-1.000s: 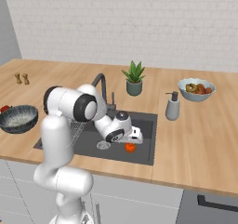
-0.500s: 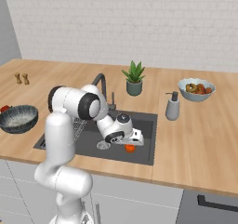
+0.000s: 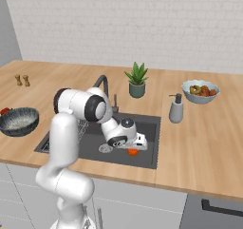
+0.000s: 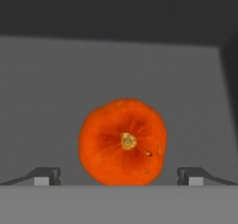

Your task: Pick the squash from the sink and place it in the bowl. Then pick the bowl and place it in the microwave. Then close the microwave door and press the start button.

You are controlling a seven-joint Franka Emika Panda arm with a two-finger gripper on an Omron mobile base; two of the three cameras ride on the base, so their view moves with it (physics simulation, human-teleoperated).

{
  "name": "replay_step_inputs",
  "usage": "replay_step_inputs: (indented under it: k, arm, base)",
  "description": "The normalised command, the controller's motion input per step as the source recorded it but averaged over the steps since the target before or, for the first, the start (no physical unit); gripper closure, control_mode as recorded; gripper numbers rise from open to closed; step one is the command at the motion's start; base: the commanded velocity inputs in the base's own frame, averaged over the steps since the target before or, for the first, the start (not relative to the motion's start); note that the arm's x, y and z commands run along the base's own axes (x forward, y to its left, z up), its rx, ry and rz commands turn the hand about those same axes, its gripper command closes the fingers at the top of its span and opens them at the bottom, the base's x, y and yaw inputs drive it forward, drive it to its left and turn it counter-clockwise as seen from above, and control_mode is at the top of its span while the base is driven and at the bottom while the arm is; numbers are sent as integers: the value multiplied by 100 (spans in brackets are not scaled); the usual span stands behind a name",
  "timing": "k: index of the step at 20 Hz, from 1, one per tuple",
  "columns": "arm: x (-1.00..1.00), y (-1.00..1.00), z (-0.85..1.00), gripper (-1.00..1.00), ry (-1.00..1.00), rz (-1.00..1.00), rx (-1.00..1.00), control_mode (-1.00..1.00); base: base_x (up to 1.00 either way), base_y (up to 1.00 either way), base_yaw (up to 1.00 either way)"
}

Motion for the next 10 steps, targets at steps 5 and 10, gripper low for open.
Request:
replay_step_inputs:
  k: [5,10]
  arm:
    - [6,0,-14,-100,1,0,0,-100]
    - [12,0,-18,-100,1,0,0,-100]
  base:
    - [0,0,0]
    - [0,0,0]
